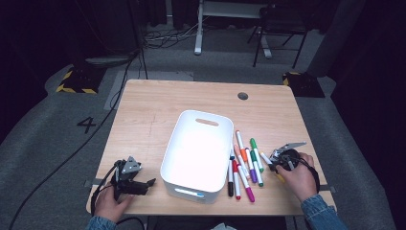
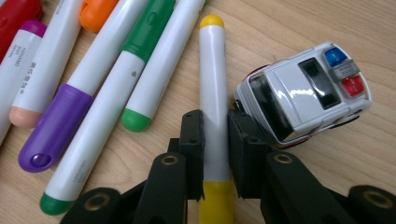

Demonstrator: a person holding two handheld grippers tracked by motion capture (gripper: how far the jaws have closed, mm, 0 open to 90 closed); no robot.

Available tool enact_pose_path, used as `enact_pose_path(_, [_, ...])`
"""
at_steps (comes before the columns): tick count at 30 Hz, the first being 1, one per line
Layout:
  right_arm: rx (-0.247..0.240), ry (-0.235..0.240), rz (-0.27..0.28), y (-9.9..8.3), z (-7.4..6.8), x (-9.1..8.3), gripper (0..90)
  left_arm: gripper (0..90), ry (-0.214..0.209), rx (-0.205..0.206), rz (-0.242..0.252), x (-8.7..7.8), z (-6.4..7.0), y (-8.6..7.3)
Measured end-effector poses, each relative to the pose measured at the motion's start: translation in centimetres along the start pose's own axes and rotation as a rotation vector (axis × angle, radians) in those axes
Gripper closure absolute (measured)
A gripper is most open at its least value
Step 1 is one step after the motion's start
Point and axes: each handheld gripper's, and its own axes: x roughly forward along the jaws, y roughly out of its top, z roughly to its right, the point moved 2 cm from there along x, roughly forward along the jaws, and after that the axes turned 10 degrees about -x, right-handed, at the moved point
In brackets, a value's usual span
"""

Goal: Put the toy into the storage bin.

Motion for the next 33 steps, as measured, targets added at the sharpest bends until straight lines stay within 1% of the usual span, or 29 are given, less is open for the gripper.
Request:
enact_pose_path(2, [-0.006, -0.003, 0.006, 0.1, 0.0, -0.3, 76.8, 14.9, 0.000, 0.000, 0.000, 0.0, 0.0, 0.0])
enact_pose_path(3, [0.001, 0.003, 0.012, 0.2, -0.1, -0.6, 76.8, 14.9, 0.000, 0.000, 0.000, 0.0, 0.0, 0.0])
enact_pose_path(5, [-0.008, 0.007, 0.033, 0.5, -0.3, -1.3, 76.7, 14.9, 0.000, 0.001, 0.000, 0.0, 0.0, 0.0])
enact_pose_path(10, [-0.036, 0.014, 0.072, 1.4, -0.8, -3.0, 76.8, 14.9, 0.000, 0.001, 0.000, 0.0, 0.0, 0.0])
enact_pose_path(13, [-0.051, 0.027, 0.111, 2.1, -1.2, -4.4, 76.8, 14.9, 0.000, 0.000, 0.000, 0.0, 0.0, 0.0])
enact_pose_path(16, [-0.075, 0.033, 0.131, 2.8, -1.5, -5.5, 76.8, 14.9, 0.001, 0.001, 0.000, 0.0, 0.0, 0.0])
enact_pose_path(19, [-0.086, 0.038, 0.155, 3.5, -1.8, -6.4, 76.8, 14.9, 0.000, -0.001, -0.001, 0.0, 0.0, 0.0])
enact_pose_path(25, [-0.113, 0.082, 0.200, 4.9, -2.6, -8.1, 76.8, 15.0, 0.000, -0.001, -0.001, 0.0, 0.0, 0.0])
enact_pose_path(28, [-0.144, 0.098, 0.221, 5.7, -3.0, -8.8, 76.8, 14.9, 0.001, -0.001, -0.001, 0.0, 0.0, 0.0])
enact_pose_path(29, [-0.147, 0.111, 0.230, 6.0, -3.2, -9.0, 76.8, 15.0, 0.001, 0.001, -0.001, 0.0, 0.0, 0.0])
enact_pose_path(31, [-0.176, 0.129, 0.241, 6.6, -3.6, -9.4, 76.8, 15.0, 0.001, 0.000, -0.003, 0.0, 0.0, 0.0])
enact_pose_path(33, [-0.193, 0.153, 0.253, 7.2, -4.0, -9.8, 76.8, 15.0, 0.002, -0.004, -0.003, 0.0, 0.1, -0.1])
